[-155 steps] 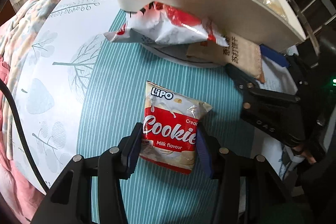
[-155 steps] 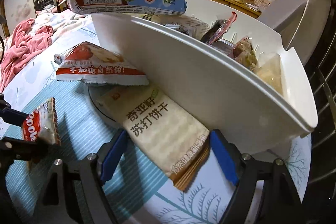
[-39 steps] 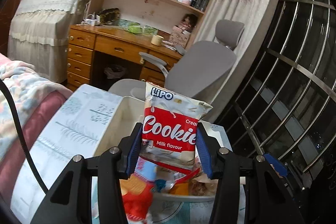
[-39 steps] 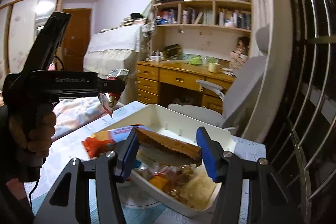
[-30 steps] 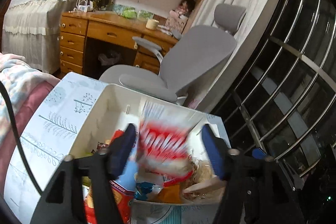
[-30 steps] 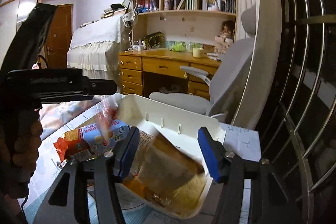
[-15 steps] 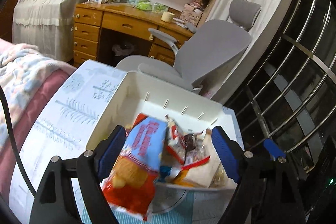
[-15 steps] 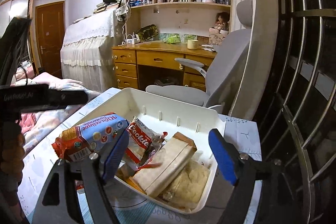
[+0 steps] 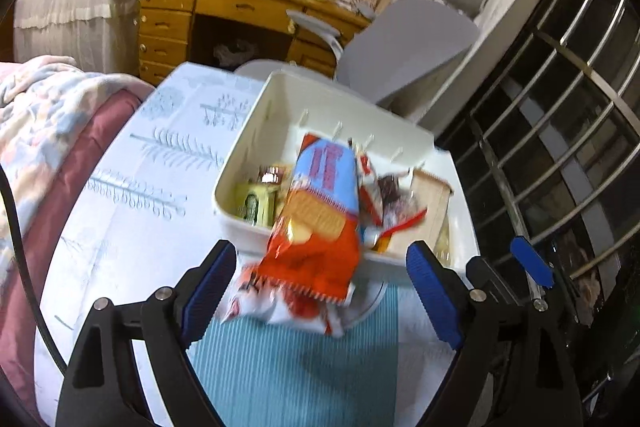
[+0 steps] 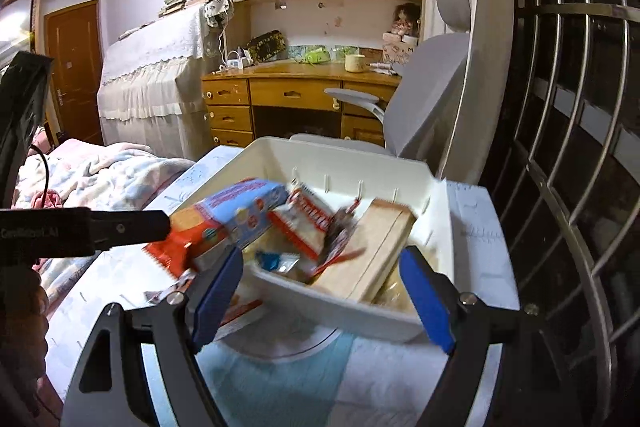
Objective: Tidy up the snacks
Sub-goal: 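Regrasp the biscuit pack in the tray with the left gripper while the right grasps the white-red chip bag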
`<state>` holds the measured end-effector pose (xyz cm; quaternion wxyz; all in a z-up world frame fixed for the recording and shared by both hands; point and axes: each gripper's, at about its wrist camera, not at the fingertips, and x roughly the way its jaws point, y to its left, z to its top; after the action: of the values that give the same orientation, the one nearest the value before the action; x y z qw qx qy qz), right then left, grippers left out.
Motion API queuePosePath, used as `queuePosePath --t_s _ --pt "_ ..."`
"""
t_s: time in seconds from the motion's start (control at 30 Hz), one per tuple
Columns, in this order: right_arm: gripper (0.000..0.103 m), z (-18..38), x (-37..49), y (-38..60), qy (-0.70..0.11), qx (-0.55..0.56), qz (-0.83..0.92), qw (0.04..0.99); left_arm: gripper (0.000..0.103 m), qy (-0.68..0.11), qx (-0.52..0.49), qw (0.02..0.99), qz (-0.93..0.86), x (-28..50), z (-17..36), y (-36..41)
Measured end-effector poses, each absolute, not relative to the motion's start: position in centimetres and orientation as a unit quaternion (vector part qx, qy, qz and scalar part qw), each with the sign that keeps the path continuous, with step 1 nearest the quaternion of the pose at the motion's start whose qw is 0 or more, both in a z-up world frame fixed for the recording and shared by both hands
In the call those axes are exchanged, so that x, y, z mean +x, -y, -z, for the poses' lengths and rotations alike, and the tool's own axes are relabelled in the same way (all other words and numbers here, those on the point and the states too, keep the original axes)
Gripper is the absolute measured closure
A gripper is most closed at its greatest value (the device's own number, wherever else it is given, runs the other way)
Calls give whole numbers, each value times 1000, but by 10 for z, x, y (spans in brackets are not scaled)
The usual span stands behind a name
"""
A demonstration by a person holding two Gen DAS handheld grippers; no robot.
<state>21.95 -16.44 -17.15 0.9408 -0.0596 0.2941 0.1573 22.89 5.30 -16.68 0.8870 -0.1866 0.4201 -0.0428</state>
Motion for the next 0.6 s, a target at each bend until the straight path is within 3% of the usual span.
queuePosePath --t_s 0.6 --pt "22 233 190 93 -378 -36 -94 920 17 -495 -124 851 123 239 179 -89"
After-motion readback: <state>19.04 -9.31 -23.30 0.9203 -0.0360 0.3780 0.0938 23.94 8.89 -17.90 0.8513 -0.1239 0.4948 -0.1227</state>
